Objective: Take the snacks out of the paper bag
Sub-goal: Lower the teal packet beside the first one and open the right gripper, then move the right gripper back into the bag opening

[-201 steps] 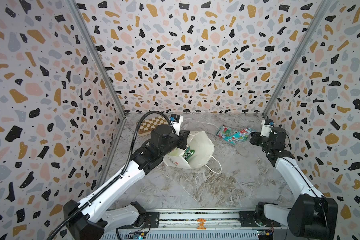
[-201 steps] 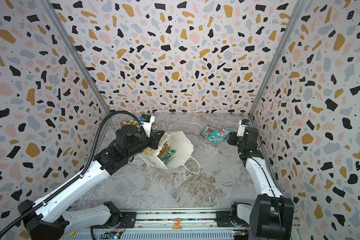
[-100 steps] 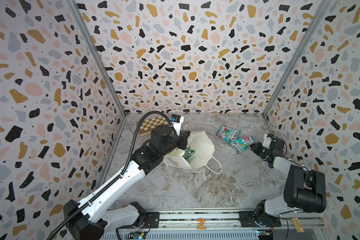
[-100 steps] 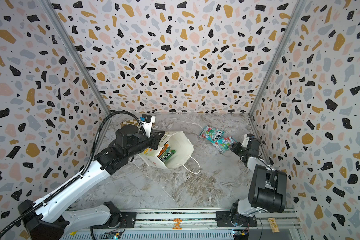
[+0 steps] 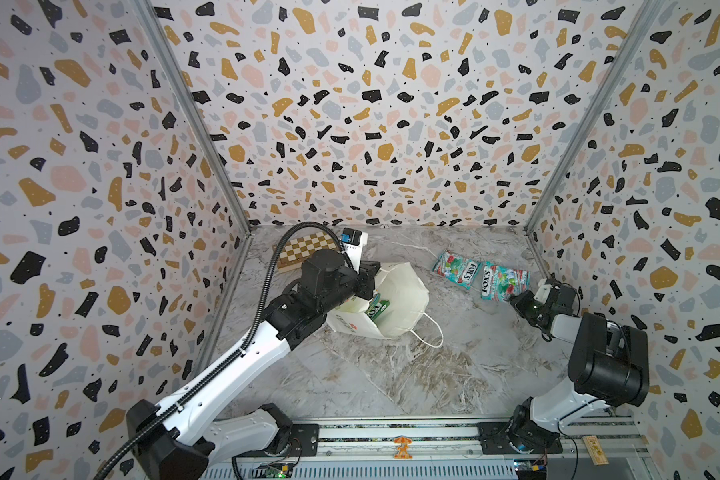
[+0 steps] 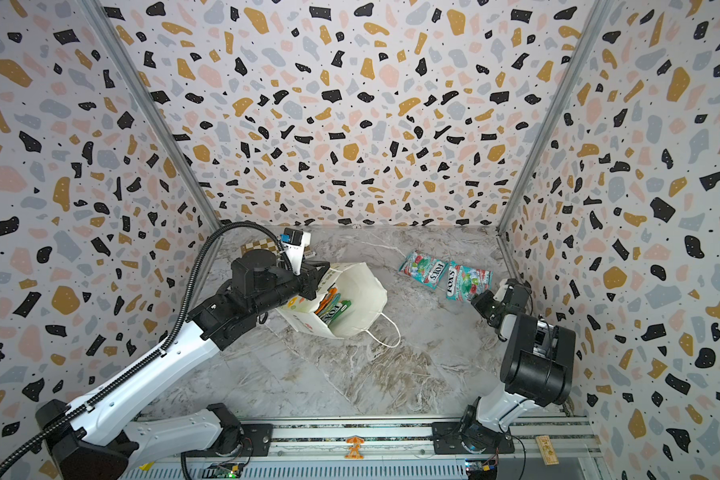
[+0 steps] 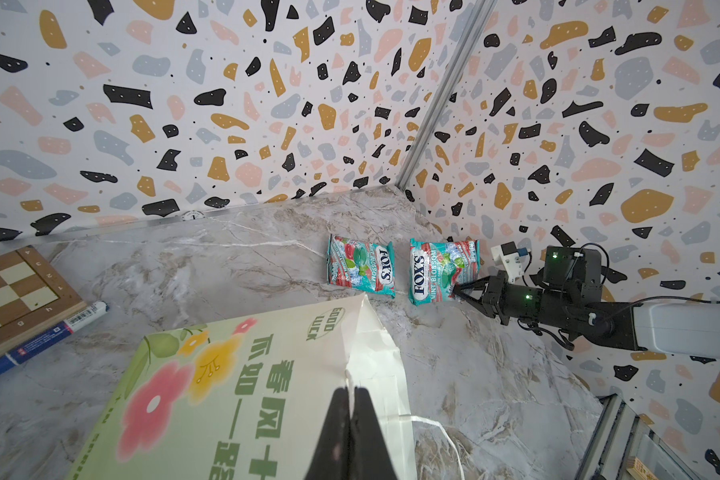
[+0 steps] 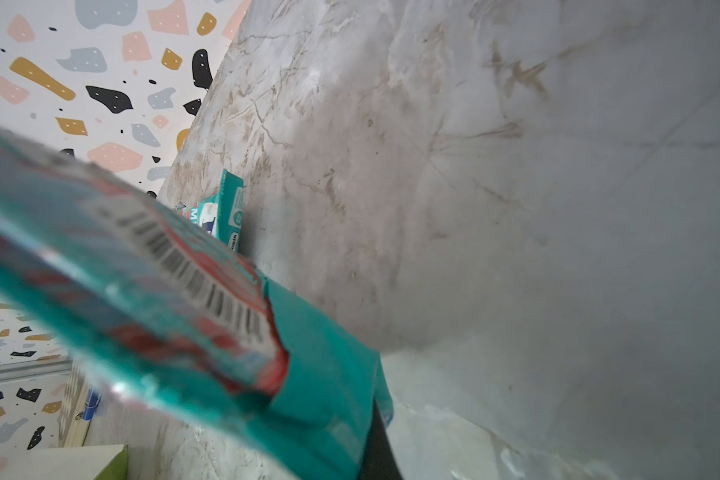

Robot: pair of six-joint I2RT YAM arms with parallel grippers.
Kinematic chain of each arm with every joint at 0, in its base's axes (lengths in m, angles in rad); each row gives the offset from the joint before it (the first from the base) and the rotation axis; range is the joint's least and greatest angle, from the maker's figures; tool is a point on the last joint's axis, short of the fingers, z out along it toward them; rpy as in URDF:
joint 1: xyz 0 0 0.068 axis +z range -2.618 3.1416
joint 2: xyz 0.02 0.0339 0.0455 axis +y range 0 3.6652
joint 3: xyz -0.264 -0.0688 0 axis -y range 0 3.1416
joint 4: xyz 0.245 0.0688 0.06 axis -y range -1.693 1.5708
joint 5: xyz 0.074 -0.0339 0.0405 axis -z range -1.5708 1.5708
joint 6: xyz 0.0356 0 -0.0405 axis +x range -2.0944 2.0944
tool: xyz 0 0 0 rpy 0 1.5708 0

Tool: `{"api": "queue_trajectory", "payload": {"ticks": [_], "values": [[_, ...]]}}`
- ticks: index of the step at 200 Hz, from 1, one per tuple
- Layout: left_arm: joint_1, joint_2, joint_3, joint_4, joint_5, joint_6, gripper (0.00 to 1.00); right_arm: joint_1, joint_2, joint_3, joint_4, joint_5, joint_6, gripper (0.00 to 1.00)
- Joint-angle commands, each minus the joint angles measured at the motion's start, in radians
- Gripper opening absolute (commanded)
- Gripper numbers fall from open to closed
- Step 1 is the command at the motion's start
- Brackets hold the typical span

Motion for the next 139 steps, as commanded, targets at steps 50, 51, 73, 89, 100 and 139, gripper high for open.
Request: {"api": "queue_trajectory", "payload": {"ticks": [50, 51, 73, 89, 100, 139], "values": [[-0.005, -0.03, -0.008, 0.045, 0.001, 0.023, 0.0, -0.003, 0.083, 0.064, 0.005, -0.051, -0.007, 0.1], [-0.005, -0.03, -0.007, 0.045, 0.001, 0.023, 0.0, -0.003, 0.084, 0.065, 0.005, -0.051, -0.007, 0.1], [-0.005, -0.033, -0.009, 0.046, -0.004, 0.024, 0.0, -0.002, 0.091, 0.083, -0.006, -0.046, -0.014, 0.2], [-0.005, -0.032, -0.009, 0.045, -0.004, 0.025, 0.0, -0.003, 0.094, 0.101, -0.023, -0.04, -0.024, 0.34], [-0.005, -0.032, -0.009, 0.046, -0.004, 0.026, 0.0, -0.001, 0.095, 0.108, -0.031, -0.039, -0.028, 0.41], [-0.005, -0.032, -0.008, 0.045, -0.004, 0.029, 0.0, 0.014, 0.043, 0.098, -0.058, 0.029, -0.054, 0.6]]}}
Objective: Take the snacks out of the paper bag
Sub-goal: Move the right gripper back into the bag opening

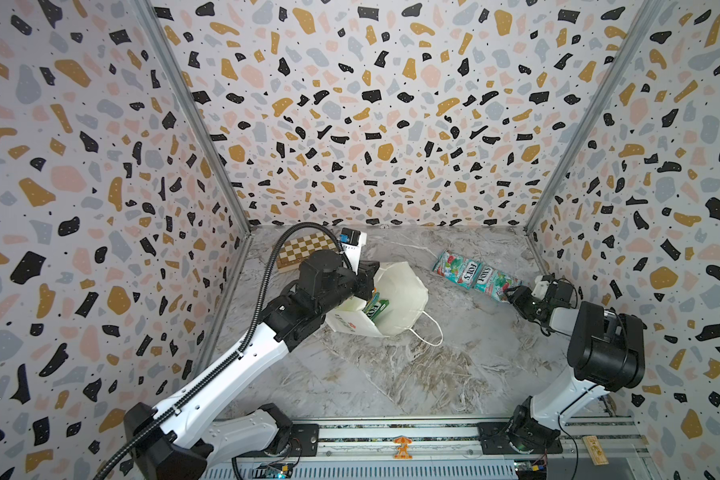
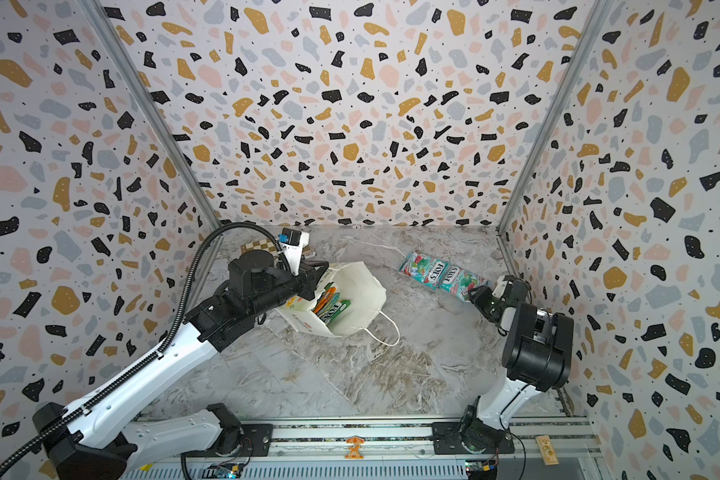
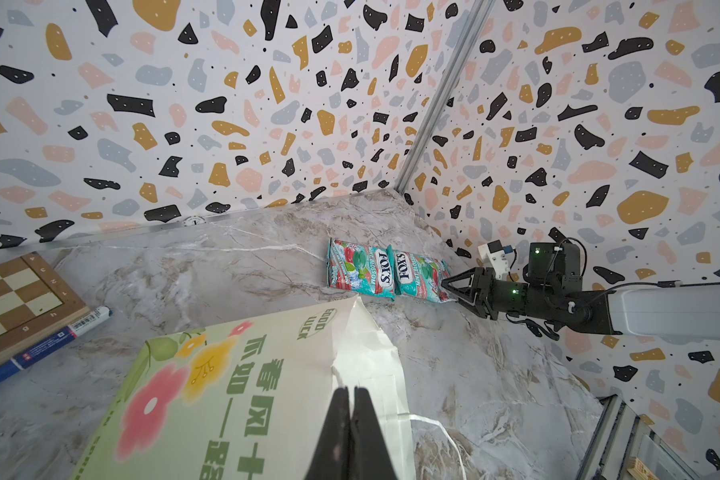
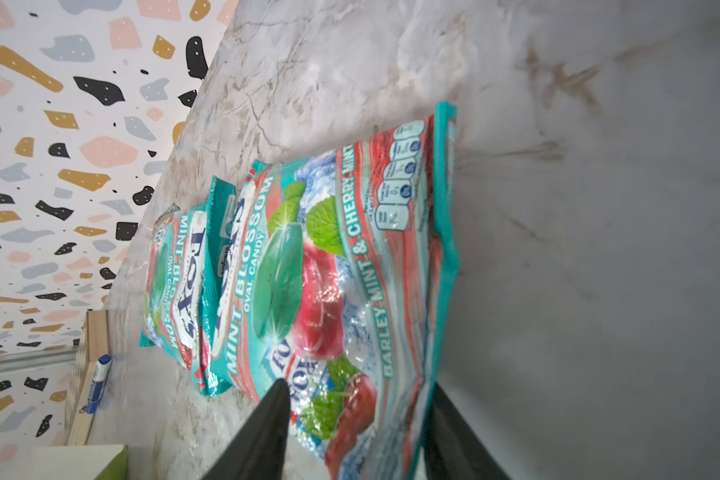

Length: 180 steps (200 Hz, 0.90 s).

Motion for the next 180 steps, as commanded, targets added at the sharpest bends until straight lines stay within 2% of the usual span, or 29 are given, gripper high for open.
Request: {"api": "queue_trajectory", "payload": {"ticks": [1, 38, 59, 81, 108, 137, 180], "values": [[-0.005, -0.018, -0.007, 0.044, -0.003, 0.02, 0.0, 0.011, -0.059, 0.015, -0.046, 0.058, -0.03, 0.6], [-0.005, -0.023, -0.004, 0.037, 0.016, 0.031, 0.0, 0.043, -0.189, -0.023, -0.076, 0.204, -0.074, 0.66], [-0.005, -0.025, -0.009, 0.038, 0.031, 0.038, 0.0, 0.076, -0.272, -0.037, -0.092, 0.274, -0.095, 0.67], [-0.004, -0.023, -0.01, 0.042, 0.065, 0.043, 0.0, 0.108, -0.362, -0.078, -0.042, 0.239, -0.098, 0.67], [-0.005, -0.009, -0.006, 0.052, 0.145, 0.048, 0.0, 0.178, -0.443, -0.088, -0.016, 0.114, -0.142, 0.67], [-0.005, -0.004, -0.004, 0.051, 0.176, 0.047, 0.0, 0.293, -0.526, -0.091, -0.001, -0.007, -0.193, 0.67], [-0.005, -0.005, -0.007, 0.05, 0.201, 0.042, 0.0, 0.484, -0.608, -0.07, -0.03, -0.1, -0.226, 0.66]]}}
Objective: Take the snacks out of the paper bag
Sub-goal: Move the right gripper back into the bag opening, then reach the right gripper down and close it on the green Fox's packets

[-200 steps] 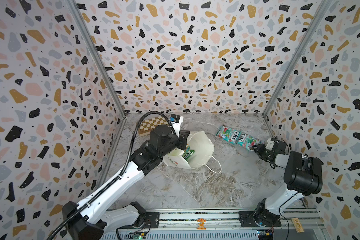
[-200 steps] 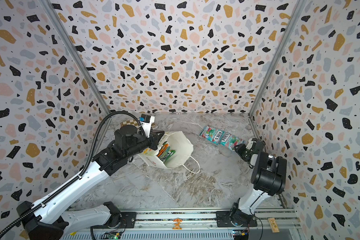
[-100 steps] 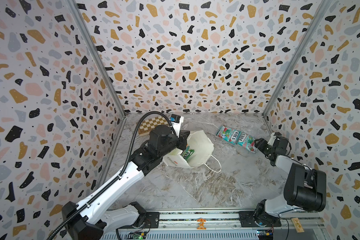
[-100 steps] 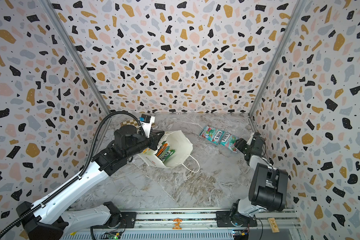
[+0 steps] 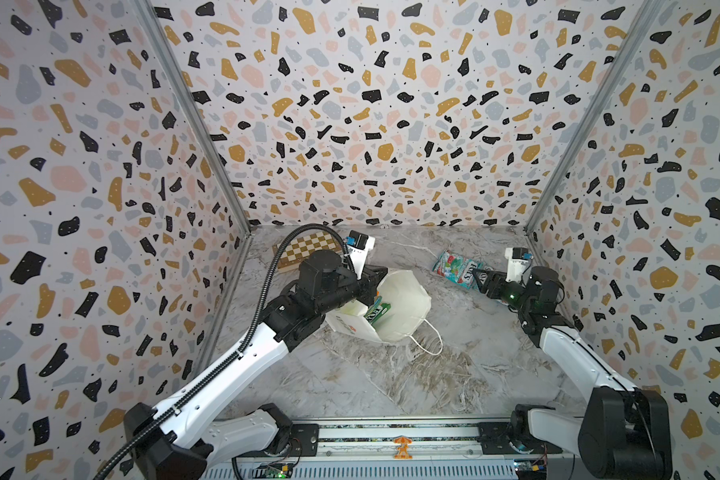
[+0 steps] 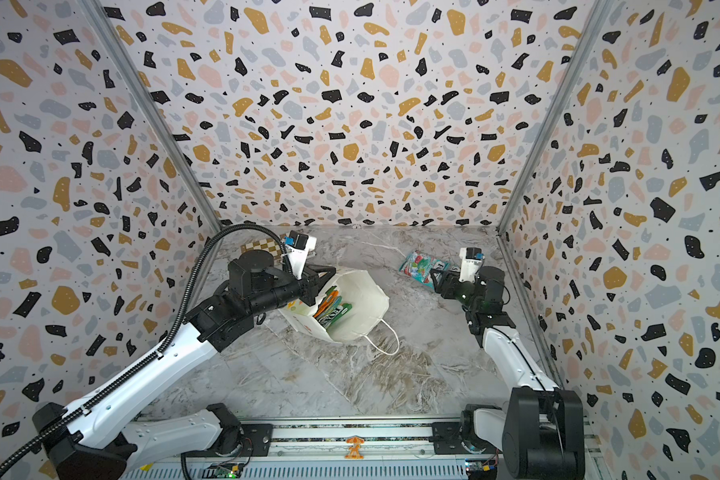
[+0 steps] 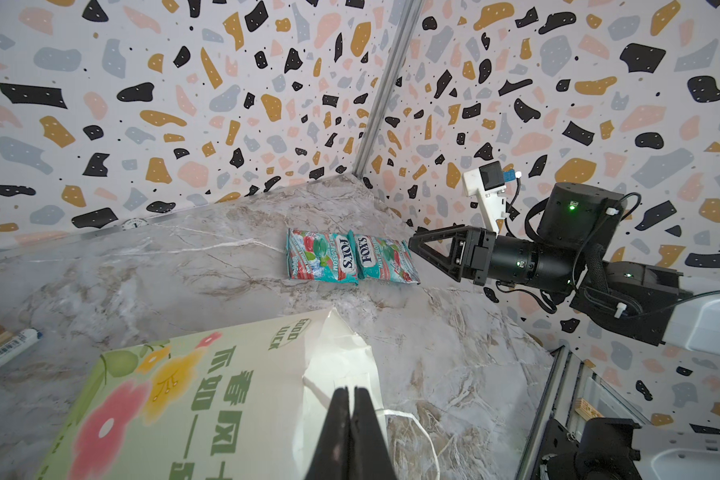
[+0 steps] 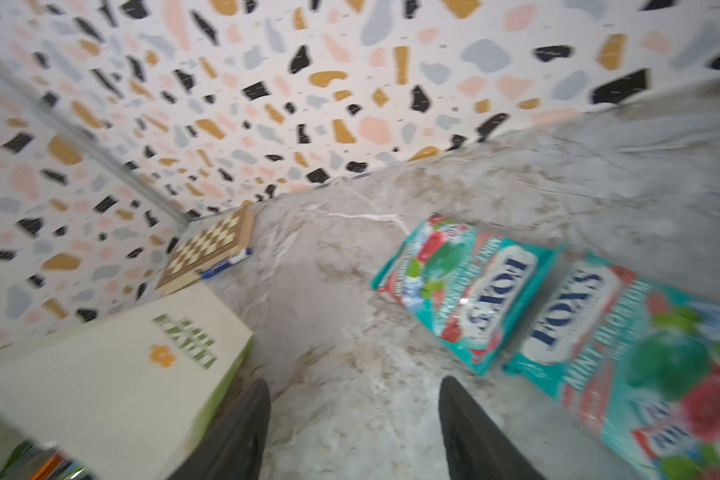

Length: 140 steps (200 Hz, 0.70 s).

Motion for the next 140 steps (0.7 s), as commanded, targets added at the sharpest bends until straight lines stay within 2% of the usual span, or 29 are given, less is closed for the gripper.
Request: {"api": "queue_trajectory", "payload": {"ticks": [1, 39, 76, 114, 140], "values": [[-0.005, -0.004, -0.008, 0.051, 0.042, 0.007, 0.0, 0.092, -0.049, 0.02, -0.005, -0.093, -0.037, 0.66], [-0.005, 0.01, -0.004, 0.059, 0.045, -0.001, 0.0, 0.309, -0.081, 0.014, 0.036, -0.092, -0.012, 0.66], [-0.005, 0.014, -0.005, 0.073, 0.048, -0.019, 0.0, 0.489, -0.039, 0.006, 0.092, -0.095, -0.009, 0.65], [-0.008, 0.014, -0.003, 0.071, 0.046, -0.022, 0.0, 0.629, 0.06, 0.036, 0.098, -0.05, -0.023, 0.62], [-0.008, 0.015, -0.002, 0.064, 0.033, -0.023, 0.0, 0.677, 0.135, 0.054, 0.106, -0.029, -0.017, 0.61]]}}
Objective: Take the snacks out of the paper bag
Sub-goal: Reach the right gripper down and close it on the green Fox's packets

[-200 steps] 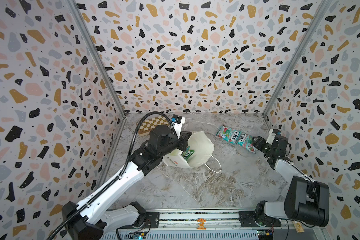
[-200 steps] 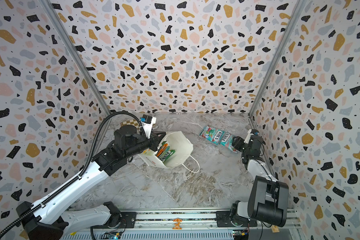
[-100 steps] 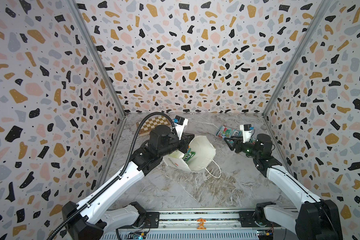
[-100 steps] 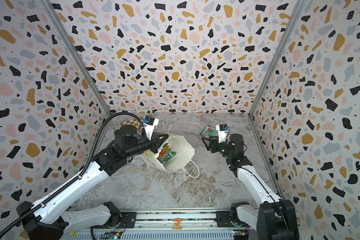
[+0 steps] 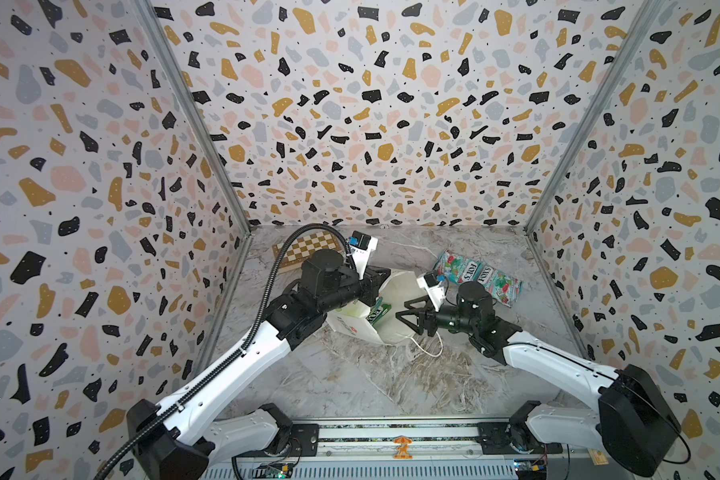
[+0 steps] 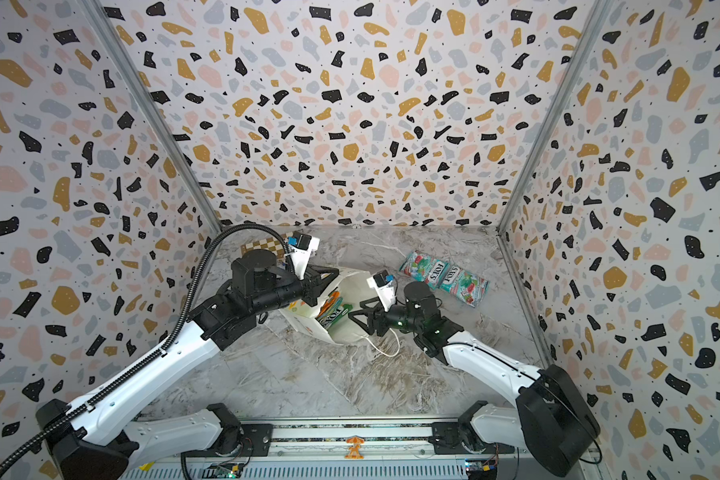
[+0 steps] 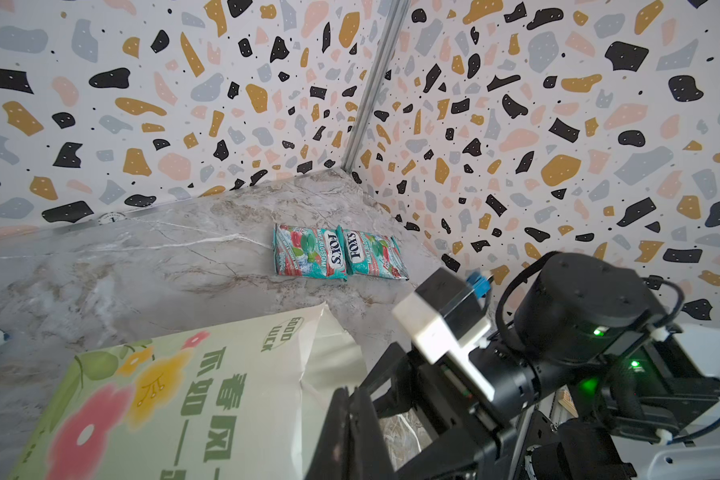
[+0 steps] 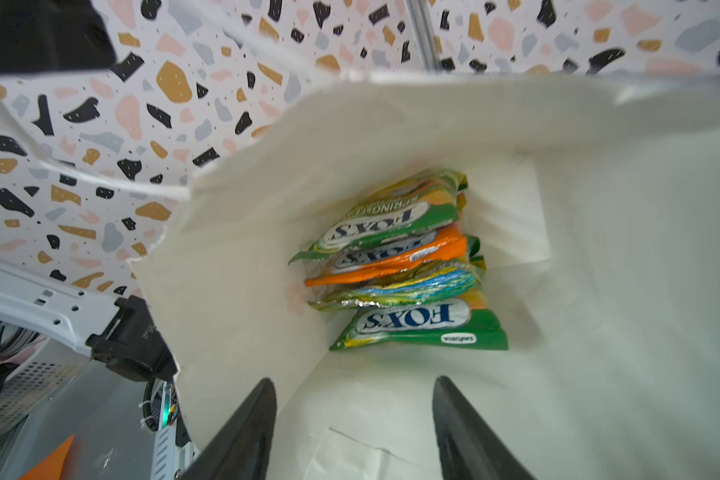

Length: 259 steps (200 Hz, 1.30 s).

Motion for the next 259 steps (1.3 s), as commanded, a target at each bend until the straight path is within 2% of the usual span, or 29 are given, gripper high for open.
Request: {"api": "queue_trajectory", "payload": {"ticks": [1, 38, 83, 121, 166, 224, 259], "values": [[-0.008, -0.001, -0.002, 0.053, 0.004, -0.004, 0.0, 0.035, 0.042, 0.054, 0.023, 0.029, -0.004, 0.61], [-0.01, 0.002, -0.002, 0.04, 0.029, 0.012, 0.0, 0.075, 0.146, 0.094, 0.017, 0.029, 0.005, 0.59], [-0.015, 0.002, -0.006, 0.016, 0.036, 0.031, 0.0, 0.088, 0.252, 0.145, 0.022, 0.084, 0.094, 0.55], [-0.026, -0.005, -0.018, 0.017, 0.035, 0.041, 0.0, 0.088, 0.284, 0.16, 0.055, 0.172, 0.233, 0.54], [-0.038, -0.006, -0.028, 0.018, 0.04, 0.05, 0.0, 0.09, 0.316, 0.191, 0.071, 0.226, 0.403, 0.48], [-0.044, -0.01, -0.026, 0.006, 0.039, 0.062, 0.0, 0.091, 0.371, 0.227, 0.092, 0.242, 0.507, 0.37], [-0.046, -0.008, -0.022, 0.0, 0.042, 0.067, 0.0, 0.092, 0.4, 0.246, 0.09, 0.264, 0.534, 0.36]]}}
